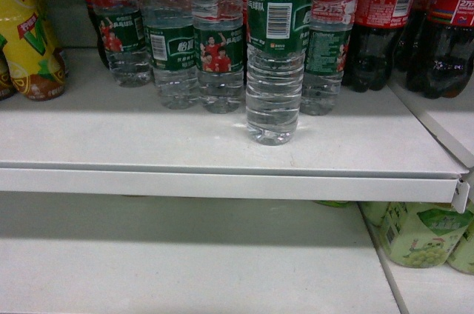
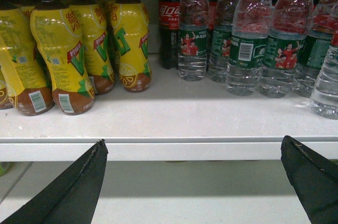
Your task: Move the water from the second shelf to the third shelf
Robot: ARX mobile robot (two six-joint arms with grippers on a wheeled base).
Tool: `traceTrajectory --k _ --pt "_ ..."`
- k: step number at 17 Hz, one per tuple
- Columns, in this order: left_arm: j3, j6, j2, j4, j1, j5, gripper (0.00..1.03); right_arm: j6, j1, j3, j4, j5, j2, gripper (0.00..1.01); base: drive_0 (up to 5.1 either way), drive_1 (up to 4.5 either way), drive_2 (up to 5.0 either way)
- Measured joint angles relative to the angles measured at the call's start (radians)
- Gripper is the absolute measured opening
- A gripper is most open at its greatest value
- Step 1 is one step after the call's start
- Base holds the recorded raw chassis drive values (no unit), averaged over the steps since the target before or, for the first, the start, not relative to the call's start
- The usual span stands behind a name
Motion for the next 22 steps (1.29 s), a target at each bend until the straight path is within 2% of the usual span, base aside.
traceTrajectory --k 20,21,22 --pt "0.000 0.000 0.000 0.000 0.000 0.000 0.98 0.000 0.000 0.000 0.000 0.000 0.000 0.98 0.0 0.00 0.0" --pt "0.000 0.000 0.000 0.000 0.000 0.000 0.98 0.007 0.000 0.000 -0.002 0.001 0.000 0.98 0.0 0.00 0.0" --pt "0.000 0.000 0.000 0.000 0.000 0.000 0.98 0.072 -0.001 0.001 0.015 0.005 0.014 0.98 0.0 0.00 0.0"
